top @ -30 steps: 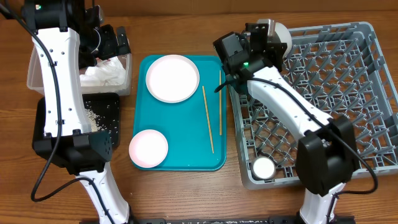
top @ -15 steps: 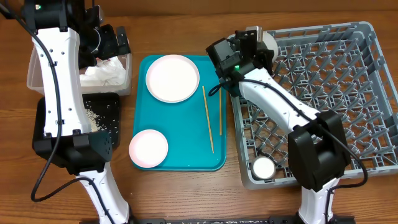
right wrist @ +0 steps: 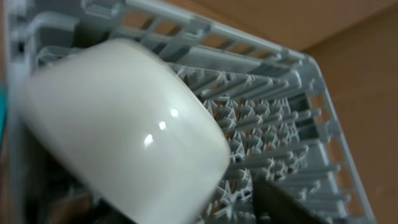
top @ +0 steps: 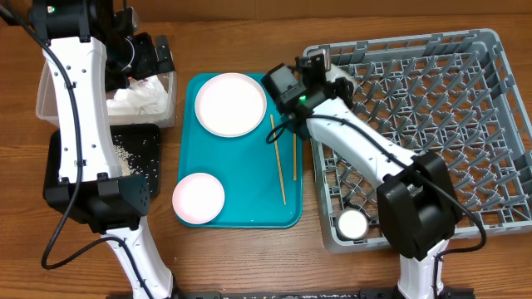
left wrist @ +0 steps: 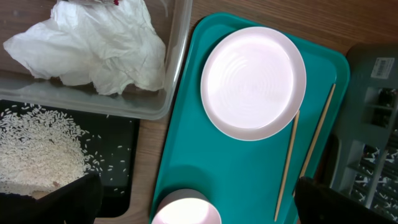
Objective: Sort waste into correct bins and load items into the dishwasher
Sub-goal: 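Carry the grey bowl into the rack's back row and release it, then grasp the pink-rimmed bowl with the right gripper and place it in the rack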
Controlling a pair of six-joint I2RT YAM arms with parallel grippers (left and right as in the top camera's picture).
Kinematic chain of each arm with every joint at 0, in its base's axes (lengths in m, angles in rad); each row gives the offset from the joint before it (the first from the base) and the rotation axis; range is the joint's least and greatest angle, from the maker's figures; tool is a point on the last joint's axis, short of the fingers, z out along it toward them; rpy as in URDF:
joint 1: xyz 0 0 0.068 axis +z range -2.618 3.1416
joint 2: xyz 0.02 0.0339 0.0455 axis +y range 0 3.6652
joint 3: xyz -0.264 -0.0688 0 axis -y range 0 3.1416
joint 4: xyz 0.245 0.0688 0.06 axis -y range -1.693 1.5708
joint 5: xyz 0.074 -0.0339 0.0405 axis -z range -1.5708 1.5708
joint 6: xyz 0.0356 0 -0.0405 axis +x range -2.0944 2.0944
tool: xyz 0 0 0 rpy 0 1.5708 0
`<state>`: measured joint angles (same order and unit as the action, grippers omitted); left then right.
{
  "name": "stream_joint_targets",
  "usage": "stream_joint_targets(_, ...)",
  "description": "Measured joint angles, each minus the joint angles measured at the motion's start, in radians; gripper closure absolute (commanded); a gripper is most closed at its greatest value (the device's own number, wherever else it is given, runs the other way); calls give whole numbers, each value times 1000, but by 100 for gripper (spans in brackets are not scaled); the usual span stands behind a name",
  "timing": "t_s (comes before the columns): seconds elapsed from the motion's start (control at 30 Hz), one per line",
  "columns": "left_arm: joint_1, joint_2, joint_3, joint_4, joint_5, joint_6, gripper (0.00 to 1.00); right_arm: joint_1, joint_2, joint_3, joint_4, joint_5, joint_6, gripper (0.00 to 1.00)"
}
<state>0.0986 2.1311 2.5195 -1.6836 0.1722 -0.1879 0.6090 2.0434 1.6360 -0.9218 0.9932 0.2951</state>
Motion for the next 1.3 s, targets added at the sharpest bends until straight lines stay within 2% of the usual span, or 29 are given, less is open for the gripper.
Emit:
stream_joint_targets(0.23, 0, 0, 0, 0, 0, 0, 0, 35, 0, 71, -199, -141, 71, 28)
stream_joint_targets(0.37, 0, 0, 0, 0, 0, 0, 0, 29, -3, 253, -280, -377, 97, 28)
stream_joint_targets(0.47, 0, 0, 0, 0, 0, 0, 0, 28, -30, 332, -255, -627, 106, 31)
stream_joint_targets(0.63, 0, 0, 0, 0, 0, 0, 0, 48, -51, 326, -181, -1012, 134, 34)
stream_joint_targets(0.8, 0, 0, 0, 0, 0, 0, 0, 162, 2, 224, -113, -1184, 190, 34)
stream_joint_targets(0.93, 0, 0, 0, 0, 0, 0, 0, 259, 72, 152, -47, -1232, 209, 37)
stream_joint_targets(1.07, 0, 0, 0, 0, 0, 0, 0, 306, 155, 120, -38, -1286, 234, 51)
stream_joint_targets(1.13, 0, 0, 0, 0, 0, 0, 0, 294, 183, 118, -36, -1315, 239, 66)
stream_joint_targets(1.2, 0, 0, 0, 0, 0, 0, 0, 273, 194, 117, -39, -1337, 238, 94)
stream_joint_targets(1.3, 0, 0, 0, 0, 0, 0, 0, 240, 195, 117, -40, -1355, 256, 96)
